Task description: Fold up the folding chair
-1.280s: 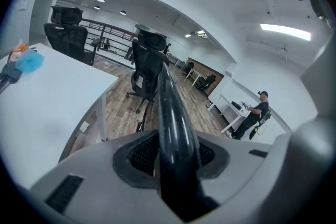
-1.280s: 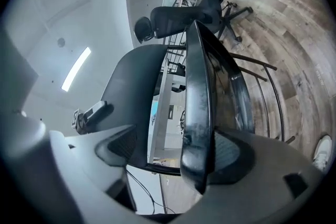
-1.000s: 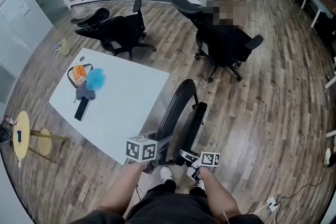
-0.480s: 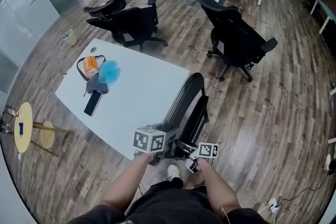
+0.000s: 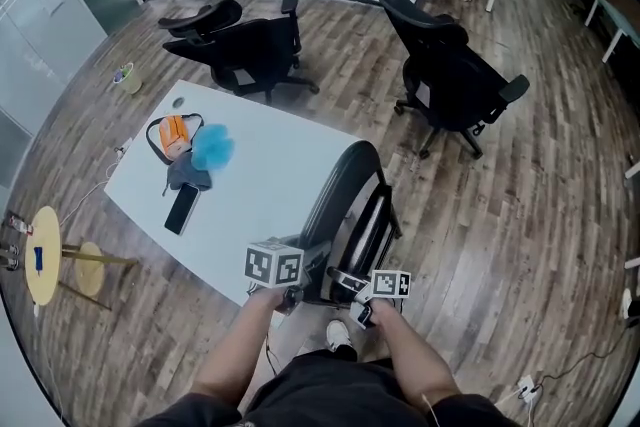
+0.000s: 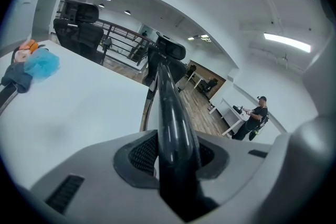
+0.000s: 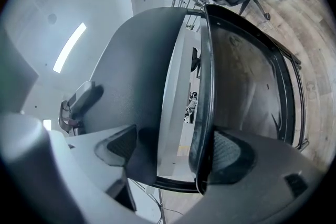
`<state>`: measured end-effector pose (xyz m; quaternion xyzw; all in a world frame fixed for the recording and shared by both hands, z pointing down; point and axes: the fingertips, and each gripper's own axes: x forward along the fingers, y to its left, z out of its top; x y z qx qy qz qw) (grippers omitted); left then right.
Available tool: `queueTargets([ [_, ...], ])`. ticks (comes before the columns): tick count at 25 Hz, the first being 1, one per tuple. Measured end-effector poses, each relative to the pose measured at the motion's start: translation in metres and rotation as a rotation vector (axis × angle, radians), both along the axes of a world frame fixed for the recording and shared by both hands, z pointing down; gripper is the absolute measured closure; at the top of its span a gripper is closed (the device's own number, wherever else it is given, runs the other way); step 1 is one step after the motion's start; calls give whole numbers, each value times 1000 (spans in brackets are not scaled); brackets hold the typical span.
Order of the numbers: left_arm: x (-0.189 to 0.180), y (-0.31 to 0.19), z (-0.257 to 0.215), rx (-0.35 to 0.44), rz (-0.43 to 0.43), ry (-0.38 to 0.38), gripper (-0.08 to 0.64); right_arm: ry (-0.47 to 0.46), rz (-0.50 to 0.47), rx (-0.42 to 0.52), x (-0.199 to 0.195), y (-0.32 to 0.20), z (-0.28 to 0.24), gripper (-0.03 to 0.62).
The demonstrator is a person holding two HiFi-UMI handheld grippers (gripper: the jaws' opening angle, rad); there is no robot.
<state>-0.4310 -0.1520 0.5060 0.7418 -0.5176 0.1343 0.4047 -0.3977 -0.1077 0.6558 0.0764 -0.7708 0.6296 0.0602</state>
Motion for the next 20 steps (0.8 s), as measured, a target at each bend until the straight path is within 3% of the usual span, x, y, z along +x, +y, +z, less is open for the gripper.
queueTargets([
  [7, -12, 2, 12, -15, 21, 20, 434, 21, -8, 5, -17, -1, 3, 179],
  [13, -18, -1, 8, 10, 3, 27, 434, 70, -89, 75, -17, 1, 9, 179],
  [17, -36, 6, -14, 95, -35, -95, 339, 145, -87, 148, -2, 0, 7, 179],
  [20, -42, 13, -28, 144, -36, -153, 337, 183, -46, 243, 21, -11, -10, 179],
])
